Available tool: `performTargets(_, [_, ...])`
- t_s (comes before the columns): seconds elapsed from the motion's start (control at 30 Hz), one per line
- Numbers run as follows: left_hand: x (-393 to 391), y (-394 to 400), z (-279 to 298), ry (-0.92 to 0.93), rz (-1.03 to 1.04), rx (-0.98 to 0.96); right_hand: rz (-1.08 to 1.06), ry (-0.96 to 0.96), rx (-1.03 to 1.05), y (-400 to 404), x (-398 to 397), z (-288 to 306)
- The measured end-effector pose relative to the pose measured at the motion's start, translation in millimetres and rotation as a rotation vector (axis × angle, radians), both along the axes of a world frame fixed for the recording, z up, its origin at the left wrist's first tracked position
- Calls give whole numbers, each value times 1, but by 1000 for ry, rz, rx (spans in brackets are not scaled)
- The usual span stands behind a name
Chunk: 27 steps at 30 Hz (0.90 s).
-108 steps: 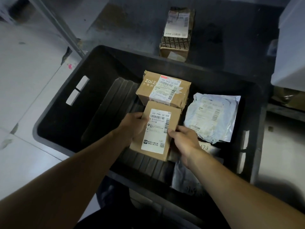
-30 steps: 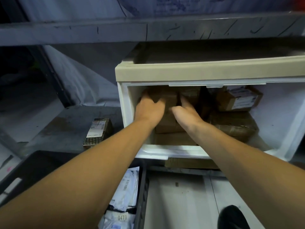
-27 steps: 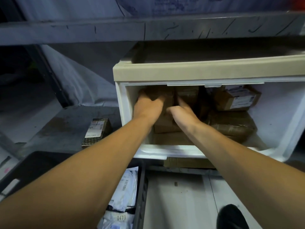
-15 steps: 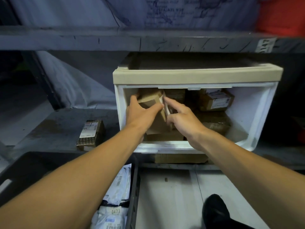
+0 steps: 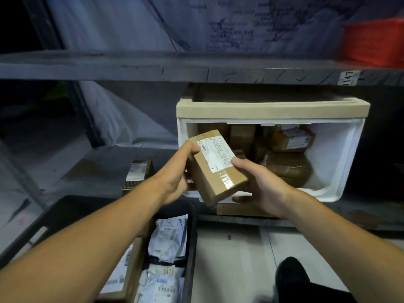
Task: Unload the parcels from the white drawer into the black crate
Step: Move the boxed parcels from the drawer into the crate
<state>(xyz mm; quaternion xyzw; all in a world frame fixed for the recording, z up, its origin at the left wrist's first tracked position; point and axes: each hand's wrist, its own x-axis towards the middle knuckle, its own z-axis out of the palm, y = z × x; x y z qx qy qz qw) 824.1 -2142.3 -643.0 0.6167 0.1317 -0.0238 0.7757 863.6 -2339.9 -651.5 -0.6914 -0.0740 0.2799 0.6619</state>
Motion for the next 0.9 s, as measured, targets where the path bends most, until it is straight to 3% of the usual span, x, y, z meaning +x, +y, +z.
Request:
performTargets(0.4, [-9,-3,-8,-34,87,-158,-26,66,85,11,-3,2])
performTargets(0.63, [-16,19,-11,49,-28,-166,54,-339,-96,-4,0,2])
performTargets(0.77, [-21,19,-13,115,-24,8,116,-518,-218,-2,-4,6])
performTargets(0.9, [-20,14,-14,82,40,4,122,-527,-214,5,-6,5])
